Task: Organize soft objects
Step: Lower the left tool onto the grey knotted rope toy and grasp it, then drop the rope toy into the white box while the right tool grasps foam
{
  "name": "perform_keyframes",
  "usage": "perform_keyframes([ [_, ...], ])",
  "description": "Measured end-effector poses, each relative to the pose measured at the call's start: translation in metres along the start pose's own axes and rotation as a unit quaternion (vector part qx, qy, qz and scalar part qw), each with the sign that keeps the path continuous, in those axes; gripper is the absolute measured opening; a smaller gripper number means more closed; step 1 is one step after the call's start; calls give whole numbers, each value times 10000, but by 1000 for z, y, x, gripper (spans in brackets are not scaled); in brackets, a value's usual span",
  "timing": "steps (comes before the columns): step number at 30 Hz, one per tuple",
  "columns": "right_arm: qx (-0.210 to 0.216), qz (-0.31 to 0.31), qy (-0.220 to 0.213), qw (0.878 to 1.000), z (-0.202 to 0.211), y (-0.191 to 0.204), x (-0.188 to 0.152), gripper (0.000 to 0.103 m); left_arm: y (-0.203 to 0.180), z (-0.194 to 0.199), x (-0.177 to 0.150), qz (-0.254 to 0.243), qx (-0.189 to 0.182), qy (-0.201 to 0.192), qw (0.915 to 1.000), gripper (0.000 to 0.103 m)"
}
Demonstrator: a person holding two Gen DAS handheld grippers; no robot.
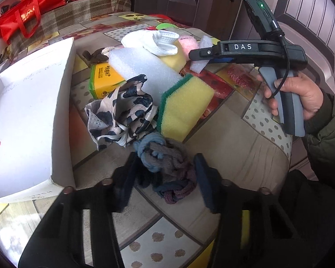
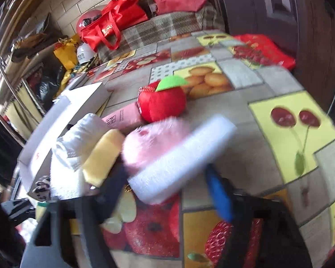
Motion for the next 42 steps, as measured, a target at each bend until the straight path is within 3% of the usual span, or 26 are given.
perform_keyframes([
  [2, 153, -64, -60, 9998, 7, -4, -5, 37, 1, 2, -1, 48, -101, -45, 9999, 32],
  [4, 152, -78, -216, 9996, 19, -8, -8, 33, -1, 5, -1, 5, -84, -111, 9999, 31],
  [14, 283, -18, -1261, 9916, 81, -9, -9, 28, 7, 40, 6, 124, 149, -892, 9958, 30],
  [18, 36, 83, -1086, 9940, 73, -7, -8, 30, 14, 42, 5, 217, 180, -949, 9951, 30],
  [19, -61, 56, -1068, 9942, 70, -9, -8, 34, 13, 42, 3, 206, 185, -963, 9950, 30],
  [21, -65, -154, -1049, 9943, 65, -15, -6, 71, 11, 43, 2, 185, 177, -987, 9948, 30],
  [22, -20, -233, -1024, 9945, 62, -16, -4, 103, 11, 43, 2, 187, 170, -987, 9948, 30],
  [25, -88, -143, -780, 9968, 47, -12, 2, 103, 12, 41, 2, 211, 144, -979, 9949, 30],
  [30, -646, -51, -480, 9967, 24, -14, 10, 103, 13, 44, 1, 257, 103, -1031, 9943, 30],
  [31, -696, -53, -454, 9965, 22, -17, 10, 96, 13, 44, 1, 260, 98, -1038, 9942, 30],
  [32, -717, -42, -426, 9965, 20, -20, 9, 65, 13, 44, 1, 263, 93, -1040, 9942, 30],
  [33, -725, -42, -405, 9965, 19, -22, 8, 41, 13, 44, 1, 270, 91, -1039, 9942, 30],
  [34, -710, -72, -384, 9967, 18, -25, 7, 26, 13, 44, 1, 274, 88, -1040, 9942, 31],
  [38, -520, -29, -510, 9973, 29, -25, 5, 19, 16, 49, 2, 316, 117, -1158, 9927, 30],
  [42, -151, -119, -1135, 9934, 62, -19, 7, 18, 25, 62, 4, 430, 217, -1489, 9877, 31],
])
Point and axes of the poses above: each gripper's, at about its wrist camera, not at the fingertips, and z roughly against the way its jaws point, y to its left, x to its top, the point moved 6 cm from there along -z, roughly the way its jaws point, and after that the axes turned 5 degrees about y, right-handed, at the moved point
